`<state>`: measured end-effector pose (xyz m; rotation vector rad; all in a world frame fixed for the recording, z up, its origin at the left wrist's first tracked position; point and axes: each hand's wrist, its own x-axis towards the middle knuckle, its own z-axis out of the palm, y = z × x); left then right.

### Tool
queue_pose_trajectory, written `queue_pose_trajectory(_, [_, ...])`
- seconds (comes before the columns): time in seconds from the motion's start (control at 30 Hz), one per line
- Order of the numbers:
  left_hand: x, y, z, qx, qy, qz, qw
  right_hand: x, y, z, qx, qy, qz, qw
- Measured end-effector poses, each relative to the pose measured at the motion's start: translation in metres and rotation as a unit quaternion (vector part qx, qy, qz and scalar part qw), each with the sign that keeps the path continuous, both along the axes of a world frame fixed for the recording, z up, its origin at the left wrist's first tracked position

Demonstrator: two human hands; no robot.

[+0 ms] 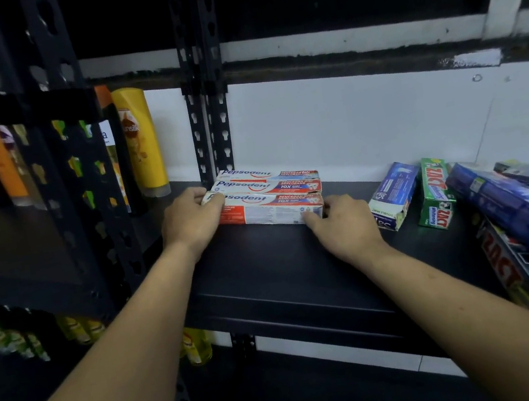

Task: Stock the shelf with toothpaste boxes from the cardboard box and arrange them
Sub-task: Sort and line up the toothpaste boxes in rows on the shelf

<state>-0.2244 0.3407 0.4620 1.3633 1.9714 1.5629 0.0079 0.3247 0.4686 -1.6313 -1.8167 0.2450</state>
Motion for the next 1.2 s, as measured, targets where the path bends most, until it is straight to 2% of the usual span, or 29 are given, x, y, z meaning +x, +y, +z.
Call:
queue_pose_trajectory(0.1, [-0.003, 0.001, -0.002, 0.003, -0.004, -0.006, 1.0, -0.003, -0.004, -0.002, 0.005, -0.011, -0.007, 1.0])
queue_pose_trajectory(0.33, [-0.004, -0.001, 0.0, 0.009, 0.016, -0.001, 1.0, 0.01, -0.056, 0.026, 0.031, 0.039, 0.032, 0.998])
queue_pose_trajectory(0.5, [-0.007, -0.006, 0.003, -0.018, 0.037, -0.009, 0.999, 0.058, -0.12, 0.064, 0.096, -0.012, 0.067, 0.993])
queue_pose_trajectory(0.63, [0.009, -0.025, 0.009, -0.024, 0.123, -0.006, 0.992, 0.117, -0.154, 0.077, 0.15, -0.092, 0.023, 0.984])
queue_pose_trajectory(0.73, [0.027, -0.043, 0.014, -0.008, 0.214, -0.001, 0.977, 0.168, -0.17, 0.077, 0.149, -0.115, -0.024, 0.982])
queue_pose_trajectory(0.83, [0.062, -0.06, 0.018, 0.01, 0.263, -0.031, 0.964, 0.217, -0.18, 0.07, 0.128, -0.119, -0.065, 0.982])
queue_pose_trajectory(0.97, [0.139, -0.081, 0.032, 0.03, 0.259, -0.129, 0.957, 0.27, -0.19, 0.05, 0.096, -0.111, -0.107, 0.983])
queue_pose_trajectory(1.2, [0.271, -0.101, 0.056, 0.06, 0.257, -0.263, 0.928, 0.302, -0.212, 0.008, 0.098, -0.122, -0.082, 0.984])
